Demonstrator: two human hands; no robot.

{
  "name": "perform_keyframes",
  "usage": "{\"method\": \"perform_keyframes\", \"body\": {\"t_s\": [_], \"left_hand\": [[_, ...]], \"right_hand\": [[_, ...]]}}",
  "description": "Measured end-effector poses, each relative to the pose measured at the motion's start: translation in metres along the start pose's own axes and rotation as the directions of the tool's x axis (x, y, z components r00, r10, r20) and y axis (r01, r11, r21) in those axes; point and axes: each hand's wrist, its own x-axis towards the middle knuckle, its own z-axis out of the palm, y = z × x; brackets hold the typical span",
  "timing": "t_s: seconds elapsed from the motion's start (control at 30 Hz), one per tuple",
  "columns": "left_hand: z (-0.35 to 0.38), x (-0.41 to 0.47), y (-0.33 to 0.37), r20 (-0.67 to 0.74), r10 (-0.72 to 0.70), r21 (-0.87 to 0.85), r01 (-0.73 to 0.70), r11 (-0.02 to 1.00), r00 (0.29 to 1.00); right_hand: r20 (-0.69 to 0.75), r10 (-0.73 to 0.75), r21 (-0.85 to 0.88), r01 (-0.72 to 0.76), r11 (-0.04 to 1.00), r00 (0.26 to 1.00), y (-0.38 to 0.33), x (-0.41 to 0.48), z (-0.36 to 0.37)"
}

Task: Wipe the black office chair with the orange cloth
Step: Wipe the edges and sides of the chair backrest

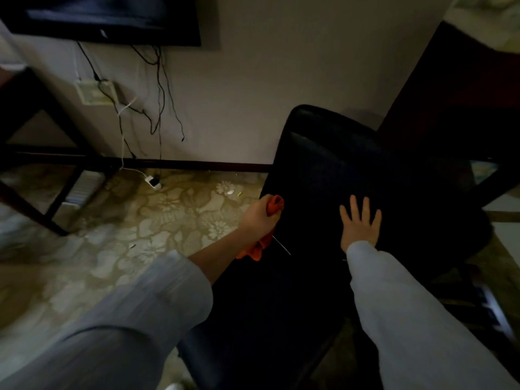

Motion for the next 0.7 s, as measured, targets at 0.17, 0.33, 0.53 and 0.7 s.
{"method": "perform_keyframes", "body": {"t_s": [0.17,0.33,0.53,0.7], "left_hand": [[-0.012,0.025,-0.109,0.173,-0.144,0.236,0.101,0.966,0.974],[0.026,0.026,-0.229,0.274,-0.241,0.417,0.111,0.902,0.931],[0.065,0.003,-0.347,0.317,-0.468,0.623,0.191,0.759,0.825],[0.075,-0.03,-0.399,0.159,-0.496,0.6,0.315,0.735,0.854]], "right_hand": [[-0.018,-0.16,0.217,0.16,0.963,0.987,-0.111,0.005,0.027],[0.154,-0.322,0.291,0.268,0.918,0.934,-0.208,0.015,0.112],[0.535,-0.388,0.517,0.072,0.853,0.751,-0.284,0.004,0.211],[0.521,-0.409,0.615,0.003,0.789,0.749,-0.33,-0.04,0.28]]}}
